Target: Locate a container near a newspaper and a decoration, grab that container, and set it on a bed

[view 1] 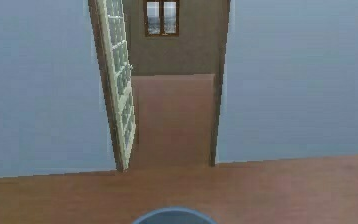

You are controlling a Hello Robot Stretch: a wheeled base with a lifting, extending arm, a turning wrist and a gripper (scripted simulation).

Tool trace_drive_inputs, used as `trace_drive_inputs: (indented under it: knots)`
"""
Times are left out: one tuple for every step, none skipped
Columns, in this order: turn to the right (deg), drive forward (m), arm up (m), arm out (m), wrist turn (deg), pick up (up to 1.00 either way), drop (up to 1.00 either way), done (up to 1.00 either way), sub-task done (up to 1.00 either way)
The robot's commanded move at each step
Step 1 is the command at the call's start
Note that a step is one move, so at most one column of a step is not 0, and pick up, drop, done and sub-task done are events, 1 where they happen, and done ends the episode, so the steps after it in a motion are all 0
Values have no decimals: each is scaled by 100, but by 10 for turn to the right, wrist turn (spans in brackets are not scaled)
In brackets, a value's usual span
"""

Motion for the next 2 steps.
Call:
trace_drive_inputs:
  knots:
    - [0, 100, 0, 0, 0, 0, 0, 0, 0]
    - [0, 90, 0, 0, 0, 0, 0, 0, 0]
